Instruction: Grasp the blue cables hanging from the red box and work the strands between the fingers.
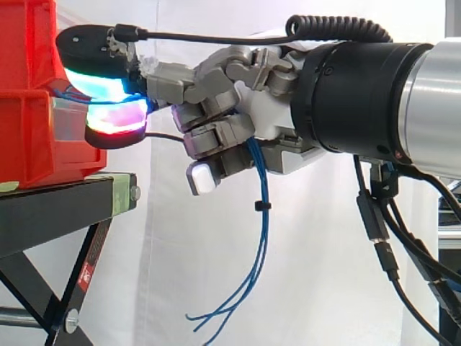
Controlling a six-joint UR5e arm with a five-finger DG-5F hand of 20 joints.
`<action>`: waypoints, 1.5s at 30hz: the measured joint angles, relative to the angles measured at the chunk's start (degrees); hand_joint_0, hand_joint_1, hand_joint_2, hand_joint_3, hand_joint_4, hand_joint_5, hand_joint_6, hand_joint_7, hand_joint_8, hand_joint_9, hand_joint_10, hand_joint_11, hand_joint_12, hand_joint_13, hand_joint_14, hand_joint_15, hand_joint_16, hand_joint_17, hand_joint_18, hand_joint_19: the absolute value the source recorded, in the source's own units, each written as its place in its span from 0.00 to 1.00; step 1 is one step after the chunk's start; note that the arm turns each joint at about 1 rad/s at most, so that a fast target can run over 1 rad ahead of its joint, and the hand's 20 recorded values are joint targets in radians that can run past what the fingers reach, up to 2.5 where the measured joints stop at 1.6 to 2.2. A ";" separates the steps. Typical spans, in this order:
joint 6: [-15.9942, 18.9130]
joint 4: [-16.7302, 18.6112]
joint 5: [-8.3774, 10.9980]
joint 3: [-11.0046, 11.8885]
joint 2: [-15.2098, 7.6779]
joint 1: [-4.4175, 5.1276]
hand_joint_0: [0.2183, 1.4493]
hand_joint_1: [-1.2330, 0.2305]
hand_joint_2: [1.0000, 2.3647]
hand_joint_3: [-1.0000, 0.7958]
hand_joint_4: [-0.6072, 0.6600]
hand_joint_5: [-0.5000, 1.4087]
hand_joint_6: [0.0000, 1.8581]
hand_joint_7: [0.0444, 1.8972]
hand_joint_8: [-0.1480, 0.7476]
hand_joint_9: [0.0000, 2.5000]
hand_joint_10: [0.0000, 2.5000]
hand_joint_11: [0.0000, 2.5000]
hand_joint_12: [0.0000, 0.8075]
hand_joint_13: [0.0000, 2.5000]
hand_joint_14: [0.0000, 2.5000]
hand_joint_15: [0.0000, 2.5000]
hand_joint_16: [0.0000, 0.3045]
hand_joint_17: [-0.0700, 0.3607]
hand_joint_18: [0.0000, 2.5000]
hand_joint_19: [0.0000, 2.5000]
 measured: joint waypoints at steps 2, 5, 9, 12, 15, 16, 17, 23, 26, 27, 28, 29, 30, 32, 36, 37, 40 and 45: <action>0.06 -0.52 0.02 0.00 -0.01 -0.14 0.53 0.34 0.01 0.13 0.66 0.25 0.31 0.63 0.65 0.42 1.00 1.00 0.60 0.59 1.00 0.64 0.18 0.45 0.72 0.33; 0.27 -2.75 0.20 0.00 -0.02 -0.42 0.53 0.35 0.01 0.12 0.66 0.26 0.31 0.63 0.65 0.42 1.00 1.00 0.60 0.59 1.00 0.64 0.18 0.45 0.72 0.33; 1.29 -6.87 0.31 0.01 -0.01 -0.60 0.53 0.36 0.01 0.12 0.66 0.27 0.32 0.64 0.65 0.42 1.00 1.00 0.60 0.59 1.00 0.64 0.18 0.45 0.72 0.33; 1.79 -7.56 0.33 0.02 -0.01 -0.62 0.51 0.37 0.01 0.11 0.67 0.27 0.31 0.64 0.65 0.42 1.00 1.00 0.60 0.59 1.00 0.64 0.18 0.45 0.72 0.33; 1.74 -7.05 0.32 0.02 -0.01 -0.62 0.50 0.38 0.01 0.10 0.66 0.27 0.31 0.64 0.65 0.42 1.00 1.00 0.60 0.59 1.00 0.64 0.18 0.45 0.72 0.33; 1.67 -6.78 0.31 0.02 -0.01 -0.62 0.50 0.38 0.00 0.10 0.66 0.27 0.31 0.64 0.65 0.42 1.00 1.00 0.60 0.59 1.00 0.64 0.18 0.45 0.72 0.33; 1.55 -6.41 0.29 0.02 -0.01 -0.62 0.49 0.38 0.00 0.10 0.66 0.28 0.31 0.64 0.65 0.42 1.00 1.00 0.60 0.59 1.00 0.64 0.18 0.45 0.72 0.33; 1.37 -5.37 0.25 0.18 0.02 -0.67 0.48 0.38 0.00 0.08 0.67 0.28 0.29 0.65 0.65 0.42 1.00 1.00 0.60 0.59 1.00 0.64 0.18 0.45 0.72 0.33; 1.62 -5.57 0.20 1.40 0.05 -0.78 0.48 0.38 0.00 0.08 0.67 0.28 0.29 0.65 0.65 0.42 1.00 1.00 0.60 0.59 1.00 0.64 0.18 0.45 0.72 0.33; 1.71 -5.87 0.17 1.93 0.05 -0.82 0.48 0.38 0.00 0.08 0.67 0.28 0.28 0.65 0.65 0.42 1.00 1.00 0.60 0.59 1.00 0.64 0.18 0.45 0.72 0.33; 1.78 -6.26 0.12 2.42 0.05 -0.84 0.48 0.38 0.00 0.08 0.67 0.28 0.28 0.65 0.65 0.42 1.00 1.00 0.60 0.59 1.00 0.64 0.18 0.45 0.72 0.33; 1.84 -6.85 0.07 2.95 0.06 -0.87 0.48 0.38 0.00 0.08 0.67 0.28 0.28 0.65 0.65 0.42 1.00 1.00 0.60 0.59 1.00 0.64 0.18 0.45 0.72 0.33; 1.87 -7.35 0.05 3.27 0.06 -0.89 0.48 0.38 0.00 0.08 0.67 0.28 0.28 0.65 0.65 0.42 1.00 1.00 0.60 0.59 1.00 0.64 0.18 0.45 0.72 0.33; 1.91 -8.44 0.01 3.73 0.06 -0.93 0.48 0.38 0.00 0.08 0.67 0.28 0.28 0.65 0.65 0.42 1.00 1.00 0.60 0.59 1.00 0.64 0.18 0.45 0.72 0.33; 2.00 -9.87 0.03 4.02 0.06 -0.76 0.48 0.38 0.00 0.09 0.67 0.29 0.28 0.66 0.65 0.42 1.00 1.00 0.60 0.59 1.00 0.64 0.18 0.45 0.72 0.33; 2.08 -10.04 0.02 4.03 0.06 -0.72 0.48 0.38 0.00 0.09 0.67 0.29 0.27 0.66 0.65 0.42 1.00 1.00 0.60 0.59 1.00 0.64 0.18 0.45 0.72 0.33; 2.45 -10.33 0.00 4.04 0.07 -0.61 0.48 0.39 0.00 0.09 0.67 0.30 0.27 0.65 0.65 0.42 1.00 1.00 0.60 0.59 1.00 0.64 0.18 0.45 0.72 0.33; 3.37 -10.43 -0.05 4.06 0.07 -0.49 0.48 0.41 0.00 0.09 0.67 0.31 0.22 0.69 0.65 0.42 1.00 1.00 0.60 0.59 1.00 0.64 0.18 0.45 0.72 0.33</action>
